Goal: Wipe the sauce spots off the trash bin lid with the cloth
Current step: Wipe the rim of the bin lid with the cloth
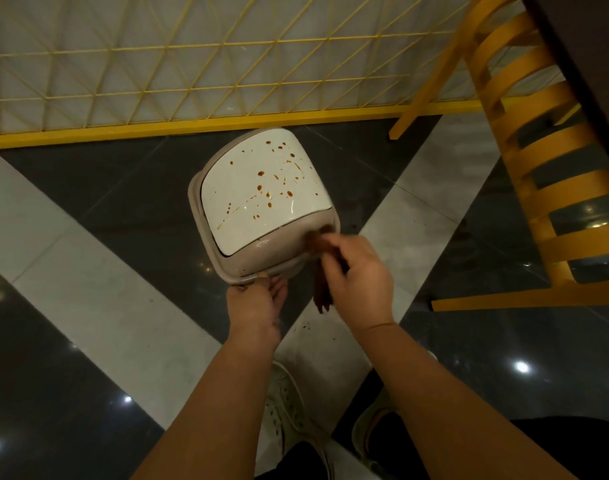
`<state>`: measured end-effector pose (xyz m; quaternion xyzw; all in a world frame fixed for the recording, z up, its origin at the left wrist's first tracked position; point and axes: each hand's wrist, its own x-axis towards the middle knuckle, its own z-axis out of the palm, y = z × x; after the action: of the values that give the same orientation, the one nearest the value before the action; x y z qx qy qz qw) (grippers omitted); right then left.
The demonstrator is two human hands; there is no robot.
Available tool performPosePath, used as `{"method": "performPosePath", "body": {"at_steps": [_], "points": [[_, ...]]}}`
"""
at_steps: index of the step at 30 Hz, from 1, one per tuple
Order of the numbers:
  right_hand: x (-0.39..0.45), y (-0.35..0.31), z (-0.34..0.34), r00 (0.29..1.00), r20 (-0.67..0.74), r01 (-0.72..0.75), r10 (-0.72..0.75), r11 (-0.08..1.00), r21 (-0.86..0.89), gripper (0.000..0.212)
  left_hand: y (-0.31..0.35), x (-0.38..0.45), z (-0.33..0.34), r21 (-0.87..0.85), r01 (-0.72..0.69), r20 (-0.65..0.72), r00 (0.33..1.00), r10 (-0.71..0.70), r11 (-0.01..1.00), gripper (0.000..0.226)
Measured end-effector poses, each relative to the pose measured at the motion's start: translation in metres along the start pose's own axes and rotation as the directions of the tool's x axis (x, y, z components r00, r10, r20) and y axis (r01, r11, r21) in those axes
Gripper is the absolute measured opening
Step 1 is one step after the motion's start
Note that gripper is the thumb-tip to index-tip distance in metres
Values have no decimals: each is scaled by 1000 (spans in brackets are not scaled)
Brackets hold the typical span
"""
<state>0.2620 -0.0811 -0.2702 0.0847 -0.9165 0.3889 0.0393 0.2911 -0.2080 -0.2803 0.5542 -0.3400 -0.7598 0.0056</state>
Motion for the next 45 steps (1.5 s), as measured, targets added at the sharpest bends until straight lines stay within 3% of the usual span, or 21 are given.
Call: {"method": "performPosePath", "body": {"at_steps": [3,9,11,14,17,20,22,30,32,34,37,42,45], "points": [[12,-17,-3,996,-90,8,-4,999,42,24,-1,3,0,6,-9,-8,1000,9,1000,36],[-1,-17,15,956,151,261,-250,963,-60,25,0,-1,0,13,-27,13,1000,27,1000,33],[0,-1,11,972,145,199,-187,977,-75,24,0,-2,1,14,-13,9,1000,13,1000,32],[7,6,0,999,-6,48,-49,998,-35,23,-2,1,3,6,-10,0,1000,10,1000,34],[10,-9,4,994,-84,74,-70,997,39,24,-2,3,4,12,-2,-7,1000,2,1000,33],[-3,-7,19,991,71,114,-115,993,13,23,-2,3,2,-11,-5,12,1000,5,1000,35],[-9,6,22,987,151,56,-47,997,-53,24,-4,3,2,-8,8,18,1000,-8,1000,36],[18,19,4,979,117,-143,167,972,-184,25,9,1,-22,91,204,5,979,-205,975,31],[26,21,0,971,140,-162,195,963,-214,26,19,3,-31,117,178,-43,984,-174,977,27],[34,23,-2,965,151,-177,216,955,-237,27,28,7,-37,128,95,-82,993,-85,987,42],[40,24,-1,958,166,-187,236,946,-264,27,33,9,-37,80,-5,-40,999,8,997,47],[27,14,7,960,163,-183,226,952,-244,25,25,6,-22,87,19,-6,1000,-18,996,31],[5,-1,15,955,276,-45,108,973,-225,24,23,4,-18,99,16,-14,1000,-15,995,30]]}}
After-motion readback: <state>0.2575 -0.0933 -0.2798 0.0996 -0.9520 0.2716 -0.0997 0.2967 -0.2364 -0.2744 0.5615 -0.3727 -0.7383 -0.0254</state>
